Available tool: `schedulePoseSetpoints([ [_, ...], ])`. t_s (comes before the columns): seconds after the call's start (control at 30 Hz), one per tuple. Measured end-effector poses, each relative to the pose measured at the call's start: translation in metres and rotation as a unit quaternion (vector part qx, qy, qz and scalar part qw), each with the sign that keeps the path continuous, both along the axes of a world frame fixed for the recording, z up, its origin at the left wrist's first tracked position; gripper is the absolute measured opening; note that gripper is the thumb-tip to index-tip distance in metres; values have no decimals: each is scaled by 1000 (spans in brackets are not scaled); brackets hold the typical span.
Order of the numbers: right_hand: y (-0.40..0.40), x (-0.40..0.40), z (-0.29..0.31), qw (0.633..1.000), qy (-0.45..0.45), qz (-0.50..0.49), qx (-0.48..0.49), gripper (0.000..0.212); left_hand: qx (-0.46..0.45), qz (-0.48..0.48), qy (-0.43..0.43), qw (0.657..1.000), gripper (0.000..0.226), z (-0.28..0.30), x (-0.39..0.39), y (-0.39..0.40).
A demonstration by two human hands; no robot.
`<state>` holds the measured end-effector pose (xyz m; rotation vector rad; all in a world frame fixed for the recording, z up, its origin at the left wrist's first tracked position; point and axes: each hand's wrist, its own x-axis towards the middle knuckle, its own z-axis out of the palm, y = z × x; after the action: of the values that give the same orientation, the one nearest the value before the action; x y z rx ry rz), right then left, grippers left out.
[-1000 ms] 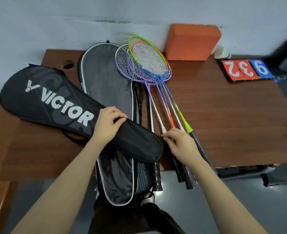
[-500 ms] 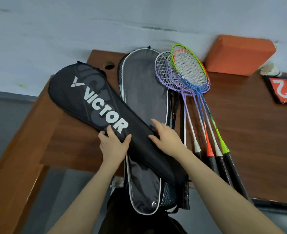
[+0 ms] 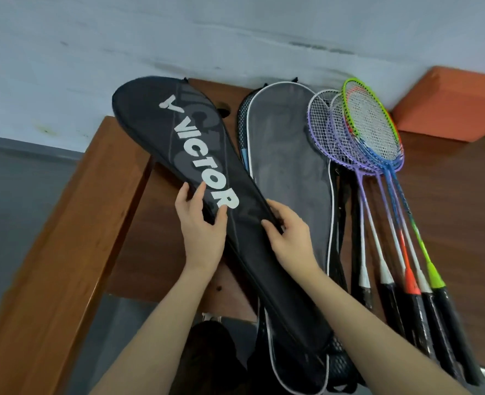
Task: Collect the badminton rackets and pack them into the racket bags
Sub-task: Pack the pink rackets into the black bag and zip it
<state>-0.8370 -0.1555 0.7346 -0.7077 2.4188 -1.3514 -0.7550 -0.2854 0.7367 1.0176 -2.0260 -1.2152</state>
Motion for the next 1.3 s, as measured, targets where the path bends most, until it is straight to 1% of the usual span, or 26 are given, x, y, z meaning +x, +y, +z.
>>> schedulePoseSetpoints([
  [0.1, -21, 9, -2, 998, -53, -37, 4, 37, -38, -67, 5, 997, 52, 4, 0, -33],
  [0.2, -44, 8, -7, 996, -65, -38, 47, 48, -53, -131, -5, 990, 52, -1, 2, -61],
  [0.27, -61, 7, -13, 994, -83, -33, 69, 56, -53, -148, -20, 987, 53, -11, 11, -75],
  [0.37, -87, 7, -21, 991, -96, -8, 89, 65, -30, -134, -38, 990, 54, -28, 30, -96],
  [0.43, -103, 7, -26, 991, -98, 7, 92, 66, -27, -136, -45, 989, 54, -32, 37, -107],
  [0.53, -119, 8, -30, 991, -102, 29, 87, 61, -34, -144, -68, 987, 58, -35, 39, -122],
  [0.6, -125, 10, -30, 991, -108, 32, 71, 57, -7, -121, -94, 988, 63, -40, 37, -128],
  [0.67, -126, 16, -28, 992, -107, 35, 51, 54, 38, -89, -102, 990, 66, -44, 34, -130],
  [0.73, -125, 22, -26, 995, -85, 42, 33, 51, 45, -68, -99, 992, 64, -44, 31, -126],
  [0.83, -118, 28, -28, 998, -46, 33, 18, 49, 6, -75, -81, 994, 60, -43, 31, -121],
  [0.93, -110, 31, -35, 998, -11, 39, 52, 50, -27, -111, -87, 990, 59, -47, 31, -123],
  [0.97, -109, 30, -38, 995, 5, 47, 85, 50, -37, -122, -106, 986, 59, -50, 31, -124],
  [1.0, -109, 29, -42, 989, 25, 57, 131, 49, -57, -131, -142, 979, 58, -53, 31, -125],
  [1.07, -111, 29, -49, 970, 73, 64, 223, 49, -128, -146, -244, 950, 56, -61, 35, -126],
  [1.1, -112, 30, -51, 962, 92, 59, 251, 49, -157, -155, -281, 934, 55, -63, 38, -126],
  [1.13, -113, 29, -52, 957, 103, 53, 266, 49, -180, -162, -301, 922, 54, -64, 40, -127],
  [1.2, -113, 28, -53, 954, 106, 55, 276, 48, -211, -163, -311, 912, 52, -64, 42, -128],
  [1.27, -111, 24, -52, 959, 90, 67, 261, 47, -222, -165, -306, 911, 51, -60, 39, -126],
  [1.3, -108, 22, -49, 966, 80, 69, 237, 46, -224, -172, -299, 911, 52, -57, 37, -122],
])
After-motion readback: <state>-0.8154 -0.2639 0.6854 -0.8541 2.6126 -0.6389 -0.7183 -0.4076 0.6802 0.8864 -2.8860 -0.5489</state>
